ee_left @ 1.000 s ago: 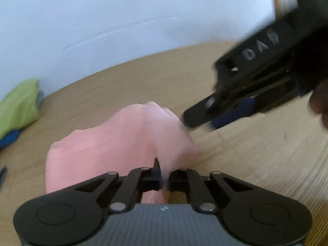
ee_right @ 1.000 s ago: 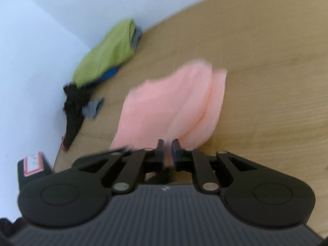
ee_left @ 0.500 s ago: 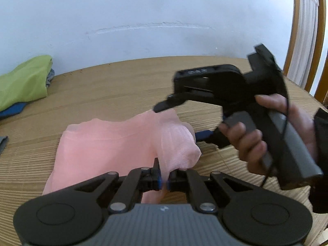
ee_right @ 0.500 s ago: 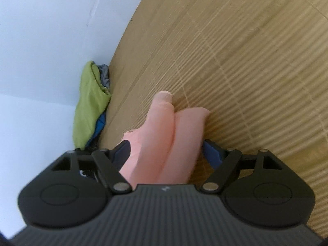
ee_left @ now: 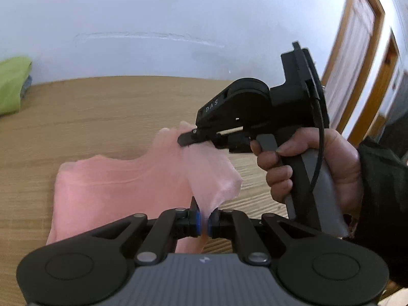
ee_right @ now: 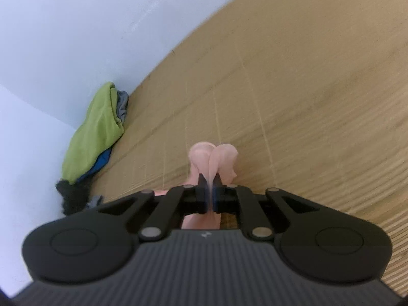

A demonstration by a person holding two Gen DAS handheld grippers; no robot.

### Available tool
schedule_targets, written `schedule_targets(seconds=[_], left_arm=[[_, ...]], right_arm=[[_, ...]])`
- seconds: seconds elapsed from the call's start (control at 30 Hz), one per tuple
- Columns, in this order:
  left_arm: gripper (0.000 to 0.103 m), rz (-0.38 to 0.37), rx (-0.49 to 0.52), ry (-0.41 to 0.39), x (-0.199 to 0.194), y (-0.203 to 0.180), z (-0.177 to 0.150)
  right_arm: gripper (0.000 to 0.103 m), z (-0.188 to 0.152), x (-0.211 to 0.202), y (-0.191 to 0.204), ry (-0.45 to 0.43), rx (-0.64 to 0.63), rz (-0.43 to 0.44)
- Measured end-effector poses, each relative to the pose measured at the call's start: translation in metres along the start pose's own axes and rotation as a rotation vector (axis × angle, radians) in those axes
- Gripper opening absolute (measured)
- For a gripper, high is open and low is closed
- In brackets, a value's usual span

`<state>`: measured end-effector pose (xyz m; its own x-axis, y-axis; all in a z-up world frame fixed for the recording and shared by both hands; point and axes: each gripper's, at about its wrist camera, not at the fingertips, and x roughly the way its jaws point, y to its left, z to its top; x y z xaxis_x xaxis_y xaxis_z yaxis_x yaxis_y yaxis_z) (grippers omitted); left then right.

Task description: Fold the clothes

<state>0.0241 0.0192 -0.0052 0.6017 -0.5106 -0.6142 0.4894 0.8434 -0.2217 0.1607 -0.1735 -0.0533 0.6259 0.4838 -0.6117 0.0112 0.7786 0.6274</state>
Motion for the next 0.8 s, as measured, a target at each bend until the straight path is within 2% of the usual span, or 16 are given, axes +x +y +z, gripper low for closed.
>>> schedule_targets(seconds=[0.13, 0.3, 0.5, 0.63, 0.73, 0.8], left_arm=[[0.006, 0.001, -0.131, -0.034, -0.018, 0.030, -0.009], [0.006, 0.051, -0.315, -0.055, -0.041, 0.075, -0.036], [0.007, 0.101, -0.502, -0.091, -0.059, 0.130, -0.068], [0.008, 0.123, -0.613, -0.108, -0.066, 0.163, -0.087], [0.010, 0.154, -0.640, -0.107, -0.069, 0.180, -0.094], [0.013, 0.178, -0.634, -0.105, -0.079, 0.178, -0.103]], right_arm=[[0.006, -0.008, -0.002, 0.051, -0.008, -0.269, -0.078], [0.006, -0.033, 0.032, 0.115, 0.038, -0.487, -0.051], [0.006, -0.066, 0.082, 0.165, 0.104, -0.599, -0.020], [0.006, -0.089, 0.100, 0.176, 0.117, -0.642, -0.040], [0.008, -0.093, 0.117, 0.172, 0.112, -0.631, -0.075], [0.010, -0.092, 0.127, 0.168, 0.118, -0.575, -0.080]])
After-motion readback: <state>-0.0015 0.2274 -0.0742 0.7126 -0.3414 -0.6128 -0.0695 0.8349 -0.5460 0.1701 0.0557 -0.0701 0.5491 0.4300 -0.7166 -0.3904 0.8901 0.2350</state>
